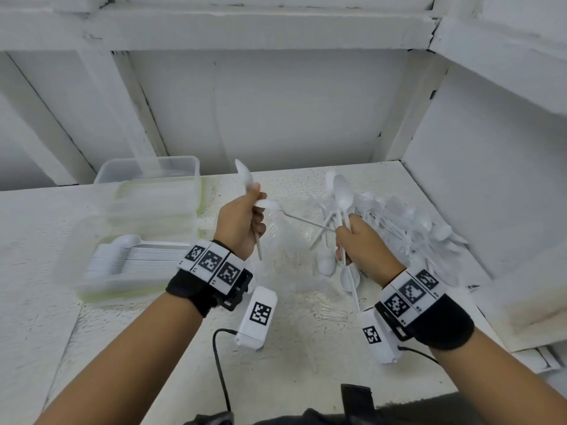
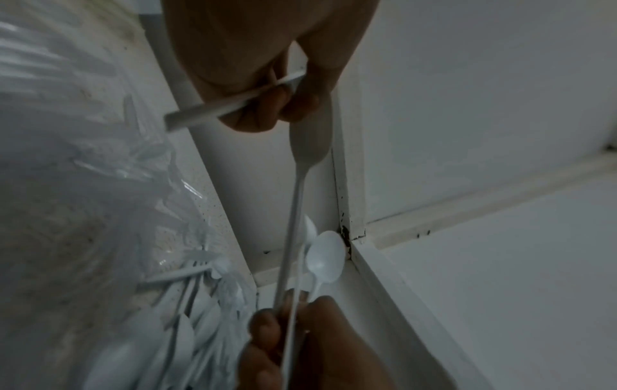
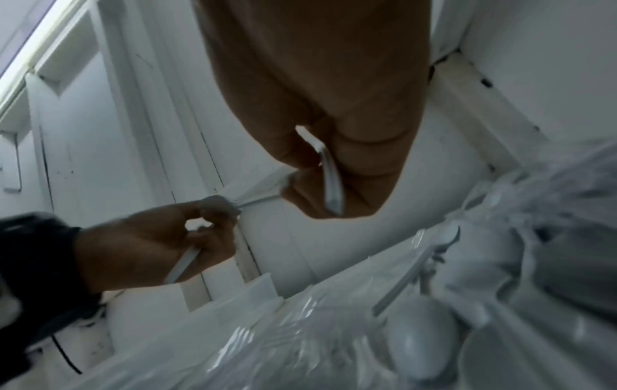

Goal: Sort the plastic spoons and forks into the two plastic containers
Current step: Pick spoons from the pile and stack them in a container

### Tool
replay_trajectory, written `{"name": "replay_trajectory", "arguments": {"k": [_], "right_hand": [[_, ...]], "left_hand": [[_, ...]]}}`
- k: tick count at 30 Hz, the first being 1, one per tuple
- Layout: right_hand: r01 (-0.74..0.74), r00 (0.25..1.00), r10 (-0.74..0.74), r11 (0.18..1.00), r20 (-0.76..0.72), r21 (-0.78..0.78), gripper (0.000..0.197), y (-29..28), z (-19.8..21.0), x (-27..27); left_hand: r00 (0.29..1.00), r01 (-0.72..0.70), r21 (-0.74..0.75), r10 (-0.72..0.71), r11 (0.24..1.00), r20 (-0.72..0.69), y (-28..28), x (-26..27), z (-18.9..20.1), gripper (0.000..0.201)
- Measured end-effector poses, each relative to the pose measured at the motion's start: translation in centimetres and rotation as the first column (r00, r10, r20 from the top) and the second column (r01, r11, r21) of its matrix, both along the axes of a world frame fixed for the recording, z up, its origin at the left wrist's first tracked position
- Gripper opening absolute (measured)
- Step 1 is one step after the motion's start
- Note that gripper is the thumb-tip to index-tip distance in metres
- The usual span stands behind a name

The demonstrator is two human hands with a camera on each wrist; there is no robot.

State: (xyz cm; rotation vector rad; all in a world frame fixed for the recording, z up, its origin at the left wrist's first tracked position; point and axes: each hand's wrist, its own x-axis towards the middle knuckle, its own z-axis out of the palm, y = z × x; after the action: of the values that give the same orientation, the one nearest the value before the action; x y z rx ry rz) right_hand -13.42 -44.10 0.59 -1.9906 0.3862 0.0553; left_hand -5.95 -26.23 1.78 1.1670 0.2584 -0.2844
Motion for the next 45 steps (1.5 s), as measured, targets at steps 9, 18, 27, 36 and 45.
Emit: {"name": "replay_trajectory", "arguments": {"k": [9, 18, 27, 36, 45], "right_hand": [[-0.112, 0.993, 0.121, 0.957, -0.018, 0.267, 0.009, 3.5, -0.1, -0.4], [0.192, 0.981, -0.184, 0.962, -0.060, 0.194, 0.018, -3.5, -0.4, -3.0], [-0.015, 0.978, -0.038, 0.966, -0.203, -0.257, 0.028, -3.8, -4.2, -4.5], [-0.121, 0.970, 0.000, 0.871, -0.245, -0.476, 0.035, -2.6, -4.7, -3.9], [0.063, 0.963, -0.105, 0.983, -0.247, -0.170, 0.027, -3.4, -3.5, -4.2]], "left_hand": [[0.989, 0.128, 0.098, -0.134, 0.987, 0.063, -3.8, -1.4, -1.0, 0.032], [0.867, 0.272, 0.657, -0.475, 0.703, 0.149, -4.3, -0.8, -1.5, 0.029], [0.628, 0.331, 0.934, -0.770, 0.134, -0.112, -6.4, -1.8, -4.4, 0.030], [0.633, 0.350, 0.929, -0.762, 0.122, -0.138, -6.2, -2.3, -5.1, 0.028], [0.629, 0.389, 0.909, -0.765, 0.152, -0.141, -6.3, -2.1, -5.3, 0.028]]}}
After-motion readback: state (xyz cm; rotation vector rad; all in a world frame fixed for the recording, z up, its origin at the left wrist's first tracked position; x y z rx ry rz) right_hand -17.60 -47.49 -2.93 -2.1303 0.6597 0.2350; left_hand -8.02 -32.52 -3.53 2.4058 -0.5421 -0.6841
